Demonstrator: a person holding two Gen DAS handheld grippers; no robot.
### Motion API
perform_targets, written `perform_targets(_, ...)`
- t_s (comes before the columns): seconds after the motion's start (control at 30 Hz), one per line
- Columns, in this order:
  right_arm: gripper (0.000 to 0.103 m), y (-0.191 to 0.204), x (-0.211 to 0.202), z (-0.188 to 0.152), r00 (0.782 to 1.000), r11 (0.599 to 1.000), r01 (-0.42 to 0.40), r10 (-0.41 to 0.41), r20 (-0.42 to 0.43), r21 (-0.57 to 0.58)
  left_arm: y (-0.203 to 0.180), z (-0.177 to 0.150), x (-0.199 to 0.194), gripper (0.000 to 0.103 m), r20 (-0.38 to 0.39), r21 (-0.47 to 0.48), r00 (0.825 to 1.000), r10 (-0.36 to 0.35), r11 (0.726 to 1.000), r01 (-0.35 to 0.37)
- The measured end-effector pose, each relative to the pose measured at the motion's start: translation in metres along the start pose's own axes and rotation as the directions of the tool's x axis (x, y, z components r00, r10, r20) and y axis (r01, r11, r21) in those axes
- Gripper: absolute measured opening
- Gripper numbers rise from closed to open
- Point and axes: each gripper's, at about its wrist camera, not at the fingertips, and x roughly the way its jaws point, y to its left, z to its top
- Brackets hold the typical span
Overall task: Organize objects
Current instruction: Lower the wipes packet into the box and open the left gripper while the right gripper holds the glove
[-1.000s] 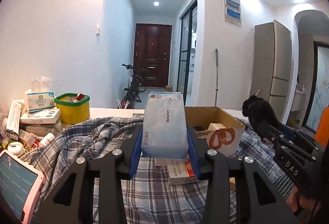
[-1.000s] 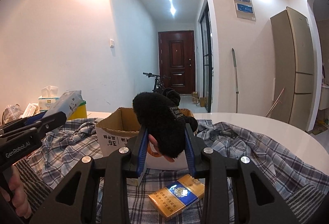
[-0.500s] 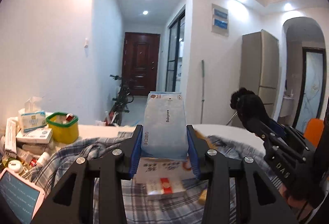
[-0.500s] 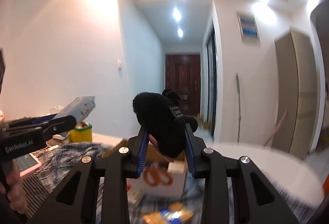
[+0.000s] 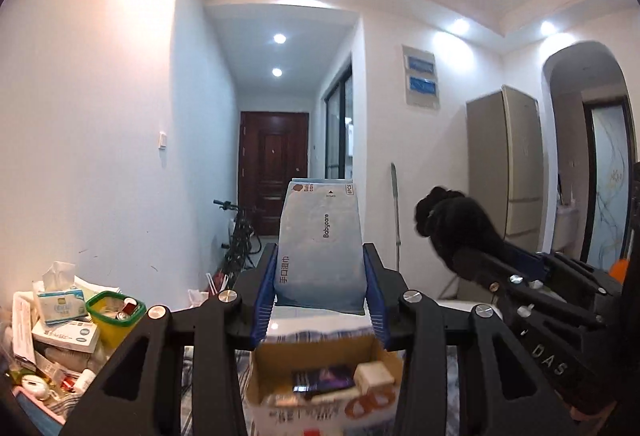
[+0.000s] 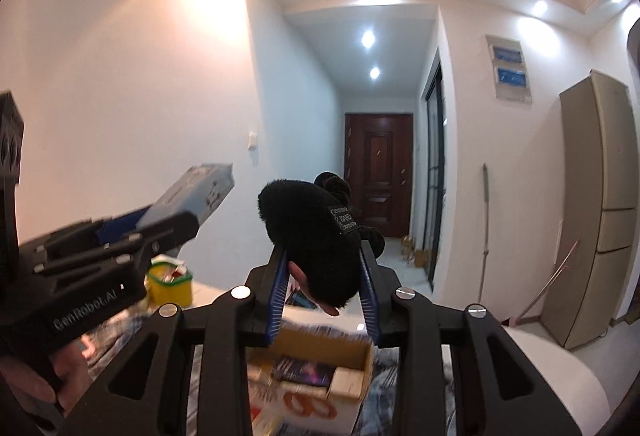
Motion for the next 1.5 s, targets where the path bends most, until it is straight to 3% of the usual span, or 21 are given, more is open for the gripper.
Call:
perform_targets(0.17, 0.032, 0.002, 0.011, 0.012, 0.998, 1.000, 0.014, -0.014, 0.063, 0.007, 0.013, 0.007, 0.014, 0.043, 0.038, -0.017, 0.999, 0.016, 1.000, -0.016)
perform_targets(0.3, 0.032, 0.006, 0.018, -0.001, 0.994, 0.998, 0.048, -0.051, 0.093, 0.026, 0.018, -0.007, 0.020, 0.043, 0.042, -0.003, 0.999, 0.021, 1.000, -0.021)
perform_targets(0.53, 0.032, 0.004, 0.044, -0.038, 1.000, 0.998, 0.024, -0.023, -0.017, 0.059, 0.031, -0.045, 0.048, 0.043, -0.074, -0.008, 0.996, 0.049, 0.999, -0.049)
perform_targets(0.77, 0.032, -0.007, 0.057, -0.057, 0.997, 0.998, 0.050, -0.049, -0.054, 0.029, 0.039, -0.053, 0.056, 0.043, -0.092, -0.012, 0.994, 0.065, 0.998, -0.066)
perform_targets(1.17, 0.032, -0.011, 0.066, -0.053, 0.997, 0.999, 0.048, -0.048, -0.067, 0.002, 0.038, -0.062, 0.062, 0.043, -0.108, 0.022, 0.991, 0.074, 0.997, -0.072)
perform_targets(1.3, 0.032, -0.012, 0.070, -0.050, 0.997, 0.999, 0.049, -0.050, -0.062, -0.010, 0.038, -0.073, 0.078, 0.043, -0.157, 0.032, 0.986, 0.060, 0.998, -0.056)
perform_targets(1.5, 0.032, -0.012, 0.078, -0.055, 0.995, 0.999, 0.037, -0.038, -0.097, -0.018, 0.046, -0.101, 0.115, 0.043, -0.288, 0.027, 0.954, 0.080, 0.997, -0.076)
